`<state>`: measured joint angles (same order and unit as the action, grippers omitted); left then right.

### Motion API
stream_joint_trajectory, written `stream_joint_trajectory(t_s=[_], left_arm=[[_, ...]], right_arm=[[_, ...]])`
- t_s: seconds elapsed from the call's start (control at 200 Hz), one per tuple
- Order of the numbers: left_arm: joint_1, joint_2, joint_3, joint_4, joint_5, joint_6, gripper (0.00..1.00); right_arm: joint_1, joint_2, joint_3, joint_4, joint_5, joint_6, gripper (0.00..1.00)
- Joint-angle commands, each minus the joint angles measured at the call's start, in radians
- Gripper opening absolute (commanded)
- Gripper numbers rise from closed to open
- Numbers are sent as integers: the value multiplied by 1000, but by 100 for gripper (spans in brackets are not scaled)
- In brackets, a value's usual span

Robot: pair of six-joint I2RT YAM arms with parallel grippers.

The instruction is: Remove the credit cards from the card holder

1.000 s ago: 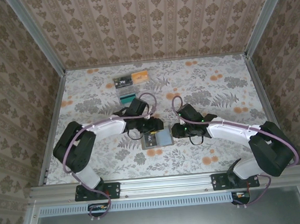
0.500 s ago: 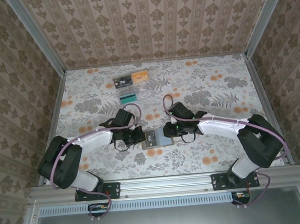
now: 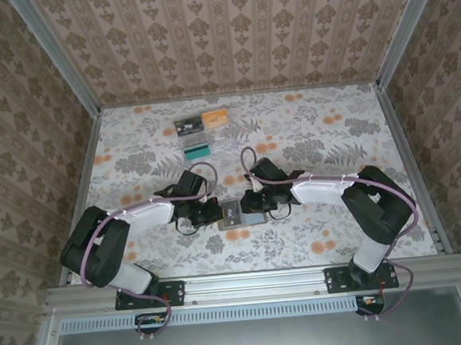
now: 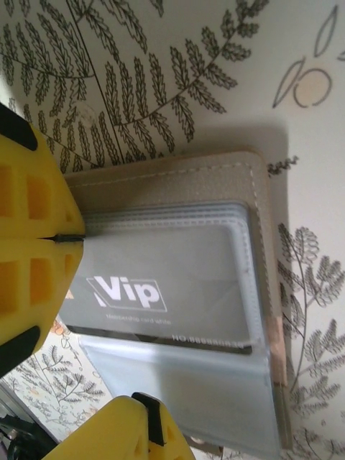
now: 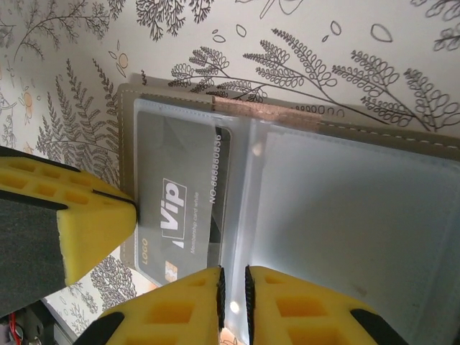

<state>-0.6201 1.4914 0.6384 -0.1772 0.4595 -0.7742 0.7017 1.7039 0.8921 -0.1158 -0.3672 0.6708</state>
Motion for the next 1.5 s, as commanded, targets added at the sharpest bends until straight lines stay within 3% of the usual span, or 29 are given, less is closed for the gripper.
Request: stream_joint_trajectory(t_s=[0.0,0.79,0.94,1.43,1.495], left_arm=[[5,16,-19,14,0,-2,0],[-5,26,-25,36,8,-14,0],[-5,28,-22,32,7,-14,0],[13,18,-16,3,-1,3,0],[11,24,-14,8,2,2,0]], right_arm=[[8,27,35,27,-48,28,19],[15,109,54,50,-104,42,20],[12,91,42,50,-104,42,0],[-41,16,-45,55,-112,38,0],[-41,27,-43,71,-118,45,10]])
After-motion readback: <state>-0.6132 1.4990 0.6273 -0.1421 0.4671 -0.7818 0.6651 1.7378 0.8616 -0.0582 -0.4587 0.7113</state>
